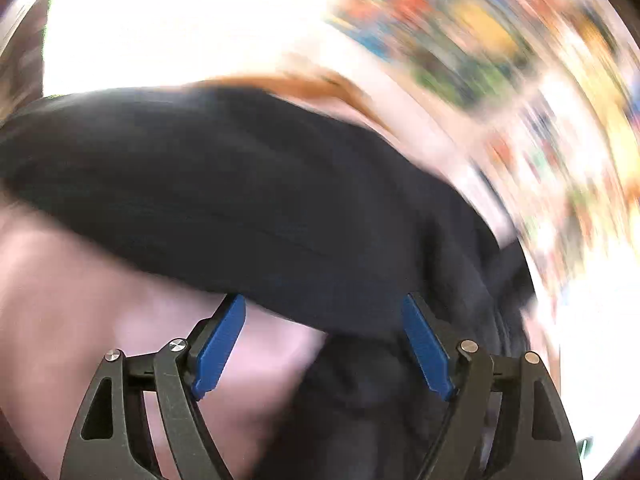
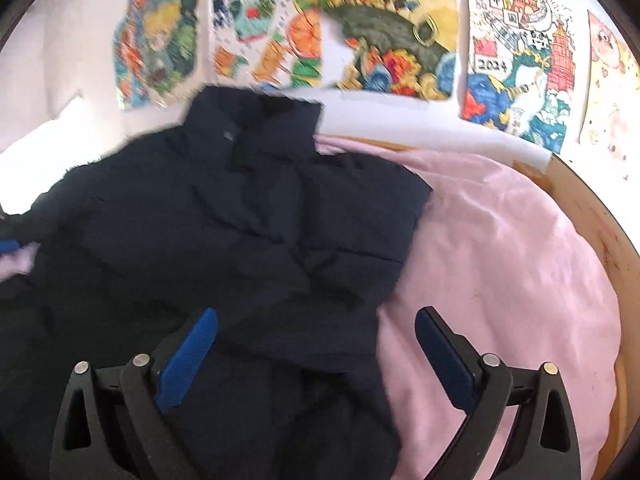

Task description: Fold large clothes

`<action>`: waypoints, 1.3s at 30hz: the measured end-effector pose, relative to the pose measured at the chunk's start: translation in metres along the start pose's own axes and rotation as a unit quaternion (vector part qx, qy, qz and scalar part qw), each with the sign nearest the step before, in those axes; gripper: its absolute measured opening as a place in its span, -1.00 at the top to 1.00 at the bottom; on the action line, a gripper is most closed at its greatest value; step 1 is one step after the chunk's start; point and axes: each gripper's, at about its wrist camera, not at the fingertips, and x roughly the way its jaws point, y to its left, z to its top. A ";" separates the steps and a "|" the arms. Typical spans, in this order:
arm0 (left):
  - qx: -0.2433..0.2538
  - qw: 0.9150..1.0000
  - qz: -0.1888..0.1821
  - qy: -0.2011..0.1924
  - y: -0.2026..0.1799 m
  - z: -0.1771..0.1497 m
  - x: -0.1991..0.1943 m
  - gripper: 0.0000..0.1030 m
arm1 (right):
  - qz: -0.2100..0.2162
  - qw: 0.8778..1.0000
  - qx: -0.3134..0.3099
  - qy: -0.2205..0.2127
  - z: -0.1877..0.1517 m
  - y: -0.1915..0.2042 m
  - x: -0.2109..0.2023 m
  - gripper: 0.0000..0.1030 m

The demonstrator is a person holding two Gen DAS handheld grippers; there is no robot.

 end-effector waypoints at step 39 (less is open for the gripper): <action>-0.137 0.953 0.037 -0.267 0.086 0.058 -0.076 0.77 | 0.124 0.991 0.012 0.050 -0.019 0.061 -0.005 -1.00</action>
